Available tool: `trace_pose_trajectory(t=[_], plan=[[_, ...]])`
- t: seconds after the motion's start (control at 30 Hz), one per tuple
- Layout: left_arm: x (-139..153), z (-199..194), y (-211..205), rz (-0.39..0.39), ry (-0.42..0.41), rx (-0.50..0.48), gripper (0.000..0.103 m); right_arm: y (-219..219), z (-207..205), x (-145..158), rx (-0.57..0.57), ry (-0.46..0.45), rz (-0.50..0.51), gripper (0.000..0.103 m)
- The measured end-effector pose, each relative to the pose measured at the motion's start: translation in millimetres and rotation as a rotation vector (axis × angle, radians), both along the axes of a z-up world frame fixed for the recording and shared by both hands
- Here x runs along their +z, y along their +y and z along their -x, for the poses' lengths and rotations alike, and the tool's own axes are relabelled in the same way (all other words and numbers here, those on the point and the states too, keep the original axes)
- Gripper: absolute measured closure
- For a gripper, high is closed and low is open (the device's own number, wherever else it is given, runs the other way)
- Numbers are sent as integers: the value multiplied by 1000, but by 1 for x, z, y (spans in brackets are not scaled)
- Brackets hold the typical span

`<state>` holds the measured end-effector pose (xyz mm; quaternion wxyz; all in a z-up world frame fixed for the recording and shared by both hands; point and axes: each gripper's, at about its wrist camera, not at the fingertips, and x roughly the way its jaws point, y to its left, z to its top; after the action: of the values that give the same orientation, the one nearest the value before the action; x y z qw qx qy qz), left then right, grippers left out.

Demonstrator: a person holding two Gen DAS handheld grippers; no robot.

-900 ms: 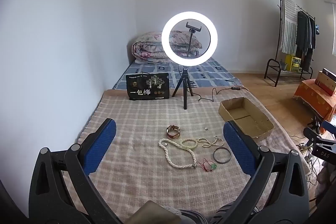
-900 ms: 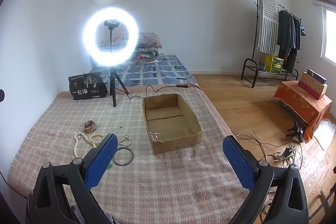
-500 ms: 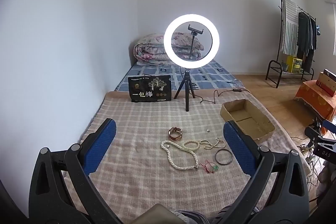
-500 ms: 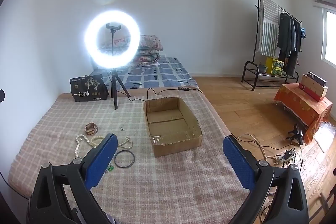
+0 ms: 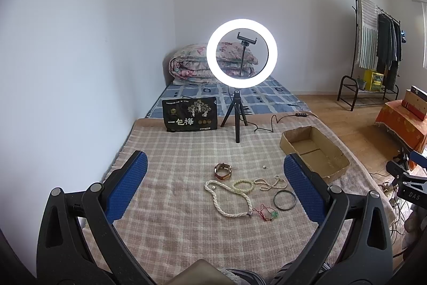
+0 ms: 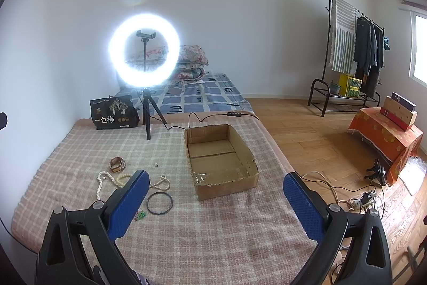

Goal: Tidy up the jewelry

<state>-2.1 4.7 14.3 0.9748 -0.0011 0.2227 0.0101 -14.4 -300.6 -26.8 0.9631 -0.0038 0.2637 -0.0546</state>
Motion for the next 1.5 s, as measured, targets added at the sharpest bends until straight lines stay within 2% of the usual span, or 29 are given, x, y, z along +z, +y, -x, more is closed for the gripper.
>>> trace_pose_trajectory(t=[1.5], plan=[[2,-2,0,-3,-10,-5,0,6,1,2,10,-3,-8,1]])
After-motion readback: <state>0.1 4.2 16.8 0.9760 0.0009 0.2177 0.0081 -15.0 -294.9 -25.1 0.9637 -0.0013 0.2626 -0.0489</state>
